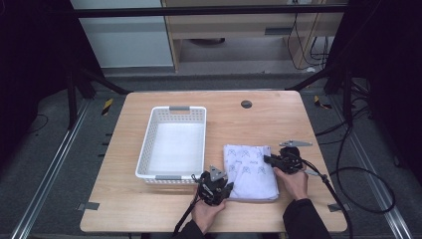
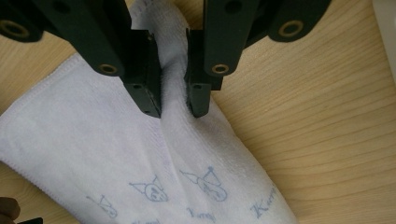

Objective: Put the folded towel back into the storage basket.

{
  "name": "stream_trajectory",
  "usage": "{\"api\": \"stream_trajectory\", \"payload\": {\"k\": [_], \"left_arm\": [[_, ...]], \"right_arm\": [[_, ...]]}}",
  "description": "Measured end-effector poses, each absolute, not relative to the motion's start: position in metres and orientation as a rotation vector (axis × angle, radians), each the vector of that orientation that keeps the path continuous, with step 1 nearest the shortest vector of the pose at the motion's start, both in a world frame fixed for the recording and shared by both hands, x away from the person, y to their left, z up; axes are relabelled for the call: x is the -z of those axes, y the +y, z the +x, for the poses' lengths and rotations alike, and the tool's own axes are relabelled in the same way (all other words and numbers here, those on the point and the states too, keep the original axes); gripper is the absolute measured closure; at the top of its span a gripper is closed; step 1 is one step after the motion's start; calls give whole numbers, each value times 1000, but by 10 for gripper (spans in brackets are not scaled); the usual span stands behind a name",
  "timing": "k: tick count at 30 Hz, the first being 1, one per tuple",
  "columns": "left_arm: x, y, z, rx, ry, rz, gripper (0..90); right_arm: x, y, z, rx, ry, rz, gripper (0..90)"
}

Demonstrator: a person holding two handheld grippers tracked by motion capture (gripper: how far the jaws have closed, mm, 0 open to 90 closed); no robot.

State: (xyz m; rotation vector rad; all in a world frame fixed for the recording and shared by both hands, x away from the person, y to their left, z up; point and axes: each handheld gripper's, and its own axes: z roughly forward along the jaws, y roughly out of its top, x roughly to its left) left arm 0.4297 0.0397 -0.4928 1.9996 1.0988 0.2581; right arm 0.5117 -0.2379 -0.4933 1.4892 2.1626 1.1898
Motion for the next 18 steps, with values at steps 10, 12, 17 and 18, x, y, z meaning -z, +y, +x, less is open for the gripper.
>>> {"api": "stream_trajectory", "payload": {"k": [10,12,17,18], "left_arm": [[473,43,425,-271,1029,1971,764],[469,43,424,-277,1020,1961,765],[456,46,421,-282,994,1946,765],[454,46,421,-284,991,1941,765]], "right_arm": [[469,-243,497,-1268,2115,1421,777],[463,-243,494,-1276,2102,1408,778],[447,-244,486,-1301,2067,1376,777],[445,-245,485,-1304,2060,1368,778]]}}
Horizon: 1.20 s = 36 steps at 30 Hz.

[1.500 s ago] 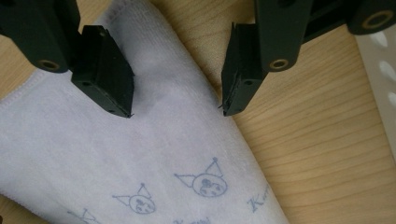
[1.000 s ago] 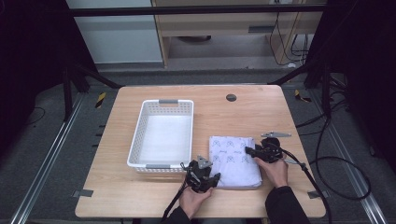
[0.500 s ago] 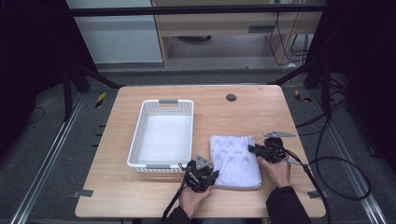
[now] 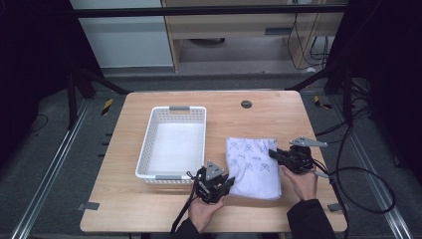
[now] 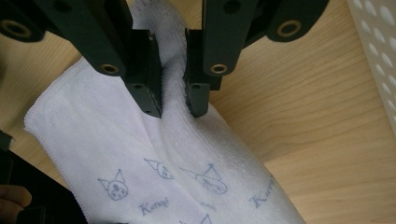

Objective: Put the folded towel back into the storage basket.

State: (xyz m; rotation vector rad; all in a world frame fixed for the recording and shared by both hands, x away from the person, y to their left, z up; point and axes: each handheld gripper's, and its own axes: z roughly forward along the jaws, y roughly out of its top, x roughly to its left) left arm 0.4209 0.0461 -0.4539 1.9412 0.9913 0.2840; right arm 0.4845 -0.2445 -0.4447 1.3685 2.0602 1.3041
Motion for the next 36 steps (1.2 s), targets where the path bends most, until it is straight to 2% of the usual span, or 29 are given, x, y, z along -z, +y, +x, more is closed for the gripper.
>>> {"api": "stream_trajectory", "payload": {"k": [21,36], "left_arm": [[412,51,419,-372,910,1935,765],[384,71,421,-414,887,1900,765]], "right_arm": [[407,-240,476,-1346,1975,1299,778],[378,-223,482,-1377,1952,1252,778]]}}
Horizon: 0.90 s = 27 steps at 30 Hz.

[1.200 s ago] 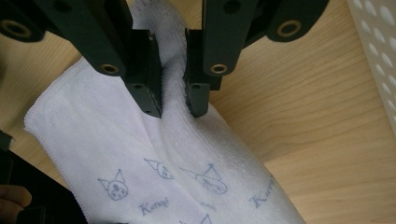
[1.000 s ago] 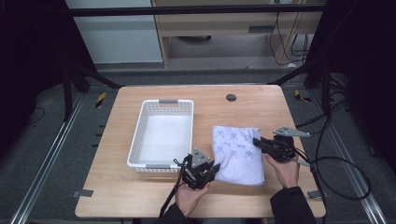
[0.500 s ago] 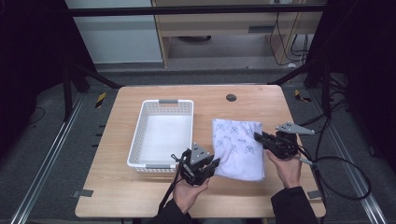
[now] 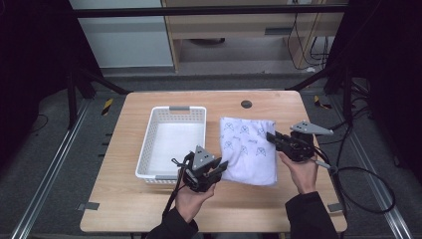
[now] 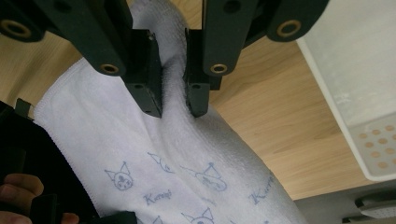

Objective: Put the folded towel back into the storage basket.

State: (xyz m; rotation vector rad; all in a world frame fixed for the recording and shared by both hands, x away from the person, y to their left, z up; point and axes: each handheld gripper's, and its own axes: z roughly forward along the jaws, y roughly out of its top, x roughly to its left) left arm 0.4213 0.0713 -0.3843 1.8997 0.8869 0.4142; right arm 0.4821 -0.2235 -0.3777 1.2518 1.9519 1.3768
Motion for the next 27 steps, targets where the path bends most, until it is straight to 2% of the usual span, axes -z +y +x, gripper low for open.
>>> {"api": "stream_trajectory", "payload": {"k": [27], "left_arm": [[357,122,428,-479,901,1829,764]], "right_arm": [[339,-173,500,-1408,1952,1171,778]]}}
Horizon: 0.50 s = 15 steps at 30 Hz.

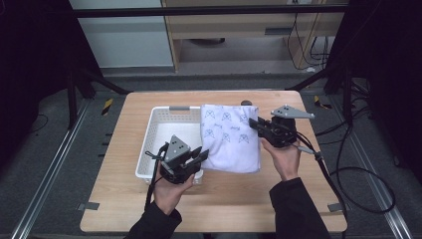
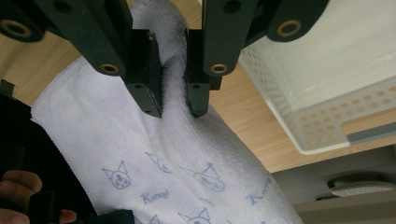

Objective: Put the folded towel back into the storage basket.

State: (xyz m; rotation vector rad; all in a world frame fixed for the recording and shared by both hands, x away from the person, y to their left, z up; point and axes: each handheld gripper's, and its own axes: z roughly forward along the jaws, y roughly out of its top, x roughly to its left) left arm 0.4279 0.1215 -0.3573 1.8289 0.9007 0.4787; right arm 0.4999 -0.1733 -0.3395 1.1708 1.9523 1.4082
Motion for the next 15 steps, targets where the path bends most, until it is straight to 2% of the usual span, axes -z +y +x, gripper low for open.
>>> {"api": "stream_trajectory", "payload": {"k": [15], "left_arm": [[349,155,432,-487,936,1772,765]], "right_arm": [[330,-141,514,-1432,1974,1137,778]]}}
